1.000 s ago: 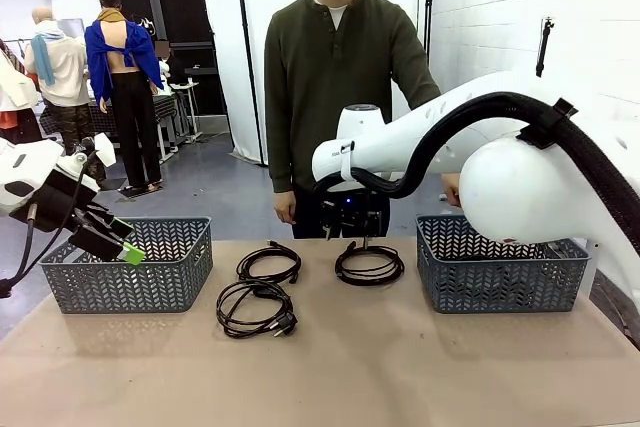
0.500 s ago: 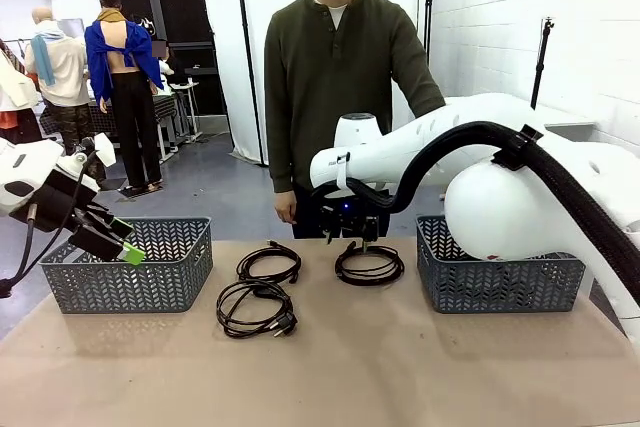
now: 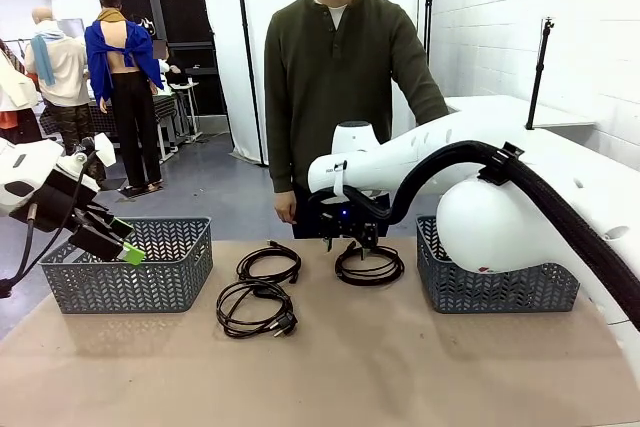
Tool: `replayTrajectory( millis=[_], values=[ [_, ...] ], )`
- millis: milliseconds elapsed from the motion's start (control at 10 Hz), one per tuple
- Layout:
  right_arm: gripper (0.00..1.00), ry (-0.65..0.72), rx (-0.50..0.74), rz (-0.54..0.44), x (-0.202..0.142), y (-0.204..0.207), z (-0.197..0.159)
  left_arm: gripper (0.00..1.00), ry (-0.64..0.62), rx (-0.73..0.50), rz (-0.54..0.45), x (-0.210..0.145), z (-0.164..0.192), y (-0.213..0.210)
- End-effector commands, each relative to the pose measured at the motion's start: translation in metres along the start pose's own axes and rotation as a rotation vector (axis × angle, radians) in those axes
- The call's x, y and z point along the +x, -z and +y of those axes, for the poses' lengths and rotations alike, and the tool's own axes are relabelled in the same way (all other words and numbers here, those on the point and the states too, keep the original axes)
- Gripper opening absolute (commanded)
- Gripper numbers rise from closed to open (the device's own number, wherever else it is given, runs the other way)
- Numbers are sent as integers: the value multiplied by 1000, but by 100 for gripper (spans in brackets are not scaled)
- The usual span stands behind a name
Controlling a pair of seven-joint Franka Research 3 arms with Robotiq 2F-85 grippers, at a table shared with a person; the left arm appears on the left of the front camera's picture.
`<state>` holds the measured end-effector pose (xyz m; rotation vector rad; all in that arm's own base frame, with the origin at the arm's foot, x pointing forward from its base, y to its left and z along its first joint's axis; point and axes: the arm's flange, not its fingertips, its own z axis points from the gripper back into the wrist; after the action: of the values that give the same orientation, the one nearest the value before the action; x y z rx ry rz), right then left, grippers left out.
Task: Organize the cables according to human instructions.
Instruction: Pick up a bundle of cables and place it in the basket indicated by the human.
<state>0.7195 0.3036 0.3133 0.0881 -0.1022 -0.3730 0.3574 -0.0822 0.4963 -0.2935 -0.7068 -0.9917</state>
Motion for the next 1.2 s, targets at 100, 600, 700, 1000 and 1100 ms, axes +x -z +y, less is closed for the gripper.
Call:
replayTrajectory(
  millis=[100, 600, 700, 1000, 1100],
  values=[
    [100, 29, -51, 9, 9, 9, 8, 100, 7, -13, -9, -2, 4, 0],
    [100, 5, -109, 16, 7, 19, 10, 100, 7, -13, -9, -2, 4, 0],
    [100, -4, -120, 18, 7, 20, 12, 100, 7, -13, -9, -2, 4, 0],
    [100, -17, -157, -4, 6, 25, 13, 100, 7, -13, -9, -2, 4, 0],
    [100, -20, -159, -8, 6, 24, 14, 100, 7, -13, -9, -2, 4, 0]
  ],
)
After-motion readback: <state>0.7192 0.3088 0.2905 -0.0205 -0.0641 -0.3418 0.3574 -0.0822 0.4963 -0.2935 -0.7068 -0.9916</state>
